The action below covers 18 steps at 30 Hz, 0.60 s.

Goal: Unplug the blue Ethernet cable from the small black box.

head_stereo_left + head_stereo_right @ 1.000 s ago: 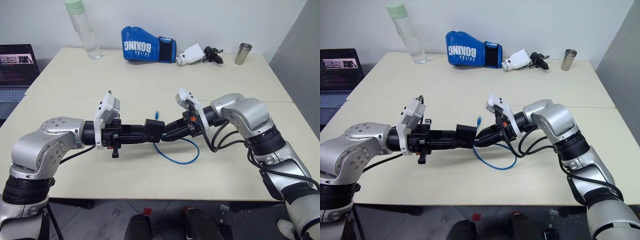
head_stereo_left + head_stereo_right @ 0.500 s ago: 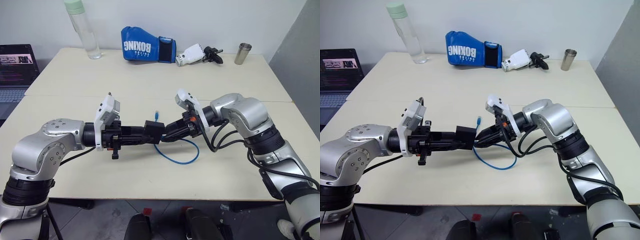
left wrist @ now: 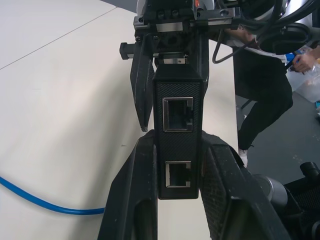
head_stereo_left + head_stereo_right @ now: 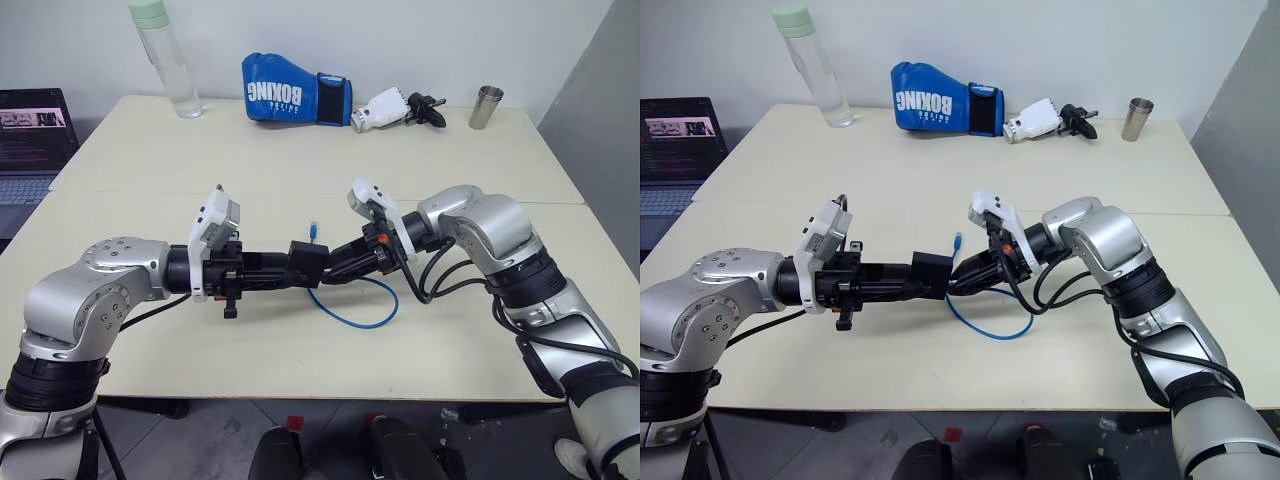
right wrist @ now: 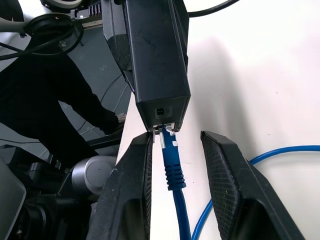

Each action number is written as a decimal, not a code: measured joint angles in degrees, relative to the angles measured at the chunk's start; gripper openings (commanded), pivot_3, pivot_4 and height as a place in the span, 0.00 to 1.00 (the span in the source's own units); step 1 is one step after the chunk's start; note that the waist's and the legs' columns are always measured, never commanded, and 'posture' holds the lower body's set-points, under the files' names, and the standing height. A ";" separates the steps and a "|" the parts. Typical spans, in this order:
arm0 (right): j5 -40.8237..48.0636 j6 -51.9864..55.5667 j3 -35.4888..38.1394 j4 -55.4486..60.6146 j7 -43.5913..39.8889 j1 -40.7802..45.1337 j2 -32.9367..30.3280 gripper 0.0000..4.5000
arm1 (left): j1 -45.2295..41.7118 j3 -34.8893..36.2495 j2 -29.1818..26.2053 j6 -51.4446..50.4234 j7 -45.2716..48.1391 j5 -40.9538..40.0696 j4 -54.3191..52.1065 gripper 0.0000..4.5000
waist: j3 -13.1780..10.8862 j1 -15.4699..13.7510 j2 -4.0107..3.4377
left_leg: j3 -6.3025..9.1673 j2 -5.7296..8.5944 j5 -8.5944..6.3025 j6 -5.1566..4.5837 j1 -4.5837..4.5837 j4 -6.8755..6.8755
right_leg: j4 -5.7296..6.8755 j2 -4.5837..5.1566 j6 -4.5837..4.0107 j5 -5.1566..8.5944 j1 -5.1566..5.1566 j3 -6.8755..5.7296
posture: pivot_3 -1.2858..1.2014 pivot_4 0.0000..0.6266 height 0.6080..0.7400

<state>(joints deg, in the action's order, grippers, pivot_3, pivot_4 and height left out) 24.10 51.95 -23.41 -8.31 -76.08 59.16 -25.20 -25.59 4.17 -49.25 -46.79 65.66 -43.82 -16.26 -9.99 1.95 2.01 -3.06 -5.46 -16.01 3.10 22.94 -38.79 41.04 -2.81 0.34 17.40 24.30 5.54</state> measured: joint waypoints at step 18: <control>-0.29 0.01 -0.43 -0.01 -0.54 0.00 0.36 0.00 | -0.02 0.00 0.02 0.06 -0.22 0.28 0.30 0.17 | 0.00 0.01 0.00 | 0.00 0.00 0.00 0.00 0.00 0.00 | 0.00 0.00 0.00 0.00 0.01 0.00 | 0.52 0.24 1.00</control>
<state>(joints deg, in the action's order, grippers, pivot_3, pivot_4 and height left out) 23.81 51.95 -23.85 -8.32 -76.62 59.16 -24.84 -25.61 4.18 -49.24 -46.73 65.44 -43.54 -15.96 -9.99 1.95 2.01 -3.06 -5.46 -16.01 3.10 22.94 -38.78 41.04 -2.81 0.34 17.40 24.31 5.54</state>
